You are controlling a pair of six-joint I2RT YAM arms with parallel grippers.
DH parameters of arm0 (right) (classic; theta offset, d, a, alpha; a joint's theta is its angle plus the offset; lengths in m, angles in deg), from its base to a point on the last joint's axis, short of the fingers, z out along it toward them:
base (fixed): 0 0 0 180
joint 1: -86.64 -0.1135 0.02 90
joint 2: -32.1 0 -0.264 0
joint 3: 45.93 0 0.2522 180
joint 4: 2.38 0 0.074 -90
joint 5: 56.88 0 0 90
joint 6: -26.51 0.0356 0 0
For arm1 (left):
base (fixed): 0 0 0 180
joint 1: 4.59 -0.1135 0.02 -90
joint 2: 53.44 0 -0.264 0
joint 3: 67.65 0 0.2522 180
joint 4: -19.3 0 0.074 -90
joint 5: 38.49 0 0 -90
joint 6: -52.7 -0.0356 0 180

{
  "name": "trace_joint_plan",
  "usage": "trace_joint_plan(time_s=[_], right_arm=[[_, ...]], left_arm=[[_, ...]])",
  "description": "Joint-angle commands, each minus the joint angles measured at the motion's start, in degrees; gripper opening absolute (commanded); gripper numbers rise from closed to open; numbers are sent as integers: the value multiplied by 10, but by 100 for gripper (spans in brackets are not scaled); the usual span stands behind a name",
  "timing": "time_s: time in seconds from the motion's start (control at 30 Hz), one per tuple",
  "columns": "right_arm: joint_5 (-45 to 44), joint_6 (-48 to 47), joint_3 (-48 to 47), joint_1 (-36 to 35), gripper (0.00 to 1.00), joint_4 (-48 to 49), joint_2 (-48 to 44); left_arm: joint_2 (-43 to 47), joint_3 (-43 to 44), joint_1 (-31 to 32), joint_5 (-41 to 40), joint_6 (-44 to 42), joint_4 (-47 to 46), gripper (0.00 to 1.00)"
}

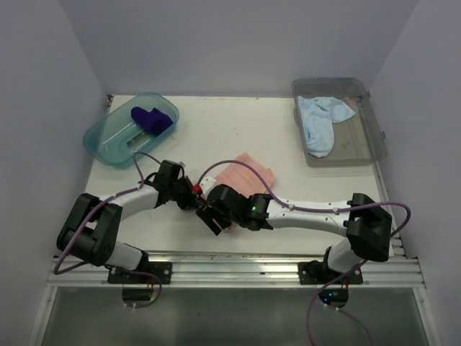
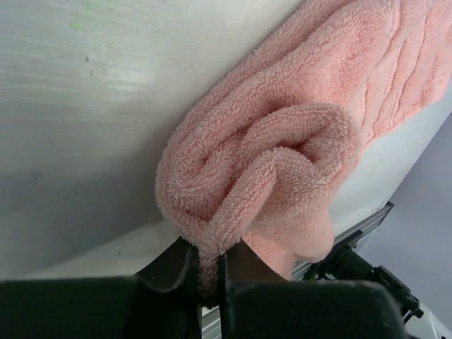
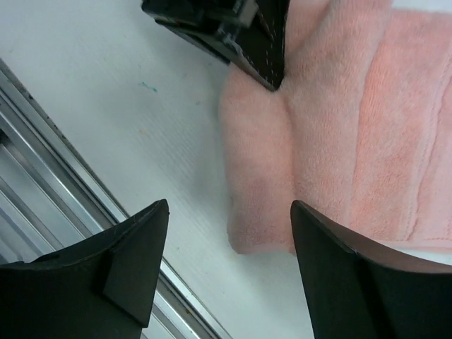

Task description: Roll the towels

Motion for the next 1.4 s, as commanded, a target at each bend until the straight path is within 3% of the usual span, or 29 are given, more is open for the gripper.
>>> trace_joint_plan(time_s=[0.0, 0.4, 0.5, 0.6, 0.63, 0.7, 0.77, 0.8, 0.97, 1.07, 1.17, 1.37], right_arm=[[-86, -46, -41, -19, 73, -21, 27], [-107, -86, -64, -32, 65, 48, 136], [-110, -72, -49, -32, 57, 64, 147], [-109, -52, -33, -27, 38, 77, 145], [-100, -46, -29, -26, 25, 78, 140], [-80, -28, -22, -13, 15, 85, 127], [-40, -18, -11, 6, 3, 88, 105], [-21, -10, -8, 13, 0, 90, 98], [136, 31, 27, 86, 0, 120, 52], [246, 65, 49, 133, 0, 140, 43], [329, 96, 68, 163, 0, 168, 43], [480, 150, 81, 206, 0, 224, 77]], left_arm=[[6, 15, 1, -8, 11, 44, 0], [35, 18, 1, -4, 28, 82, 0], [42, 12, 0, -1, 35, 84, 0], [50, 10, 1, 5, 41, 88, 0], [53, 10, 1, 5, 42, 91, 0], [69, 10, 1, 3, 44, 100, 0], [80, 11, 1, -1, 44, 112, 4], [93, 11, 1, -3, 42, 116, 16], [137, 31, 0, -18, 35, 156, 49], [162, 46, 0, -29, 31, 171, 57], [171, 56, 0, -33, 28, 174, 56], [158, 66, 5, 5, 7, 140, 43]])
